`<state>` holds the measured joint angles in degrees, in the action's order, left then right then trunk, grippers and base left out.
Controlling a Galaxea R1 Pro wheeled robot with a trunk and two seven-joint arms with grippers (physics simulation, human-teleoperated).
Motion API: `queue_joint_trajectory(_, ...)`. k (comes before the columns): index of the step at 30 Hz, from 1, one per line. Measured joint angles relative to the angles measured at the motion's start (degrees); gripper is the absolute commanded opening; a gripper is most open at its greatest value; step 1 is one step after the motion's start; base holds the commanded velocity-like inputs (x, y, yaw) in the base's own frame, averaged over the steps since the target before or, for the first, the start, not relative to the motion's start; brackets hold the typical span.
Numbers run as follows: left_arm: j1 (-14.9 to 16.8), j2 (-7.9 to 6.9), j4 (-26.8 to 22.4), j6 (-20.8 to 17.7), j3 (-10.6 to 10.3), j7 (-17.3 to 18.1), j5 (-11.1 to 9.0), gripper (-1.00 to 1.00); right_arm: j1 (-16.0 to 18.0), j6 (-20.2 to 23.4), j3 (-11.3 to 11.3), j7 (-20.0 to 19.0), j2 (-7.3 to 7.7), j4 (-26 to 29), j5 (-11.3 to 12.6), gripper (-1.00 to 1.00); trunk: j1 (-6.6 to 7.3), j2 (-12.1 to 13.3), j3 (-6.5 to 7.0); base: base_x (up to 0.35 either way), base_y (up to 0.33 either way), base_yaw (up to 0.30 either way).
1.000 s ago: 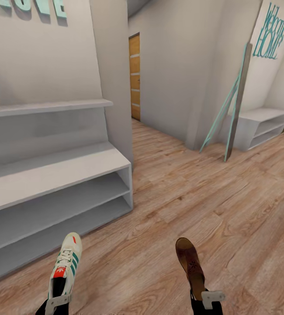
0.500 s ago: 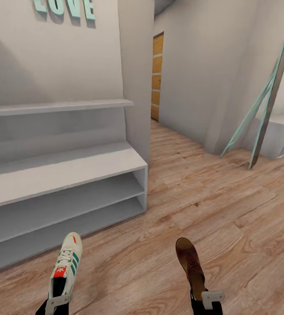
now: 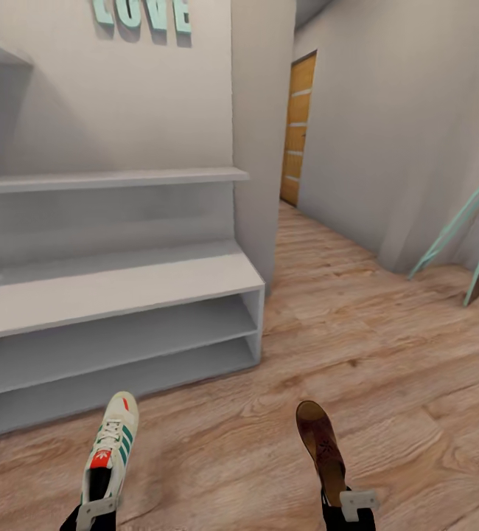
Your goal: Pick up the two gym shoes and the two sandals from the corridor floor and place them onto the hallstand (shoe rack) in the corridor, making sure they are on the rack and not on the floor. Arrange them so the two gym shoes are next to each other and the two sandals are next to each other.
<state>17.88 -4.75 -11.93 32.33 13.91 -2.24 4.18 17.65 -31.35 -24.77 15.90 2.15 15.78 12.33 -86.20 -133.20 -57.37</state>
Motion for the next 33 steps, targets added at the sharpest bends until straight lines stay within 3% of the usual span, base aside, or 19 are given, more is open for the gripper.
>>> queue_joint_trajectory(24, 0.0, 0.0, -0.04, 0.07, 0.08, 0.0, -0.25, -1.0, 0.0, 0.0, -0.03, 0.01, 0.0, 0.0, 0.04, -1.0, 0.0, 0.0, 0.0, 0.0, -0.274, 0.277)
queue_joint_trajectory(33, 0.01, 0.0, 0.01, 0.08, 0.09, 0.0, -0.26, -1.0, -0.02, 0.01, -0.04, -0.07, 0.03, -0.39, -0.06, -1.0, 0.0, 0.0, 0.0, 0.0, -0.201, 0.04)
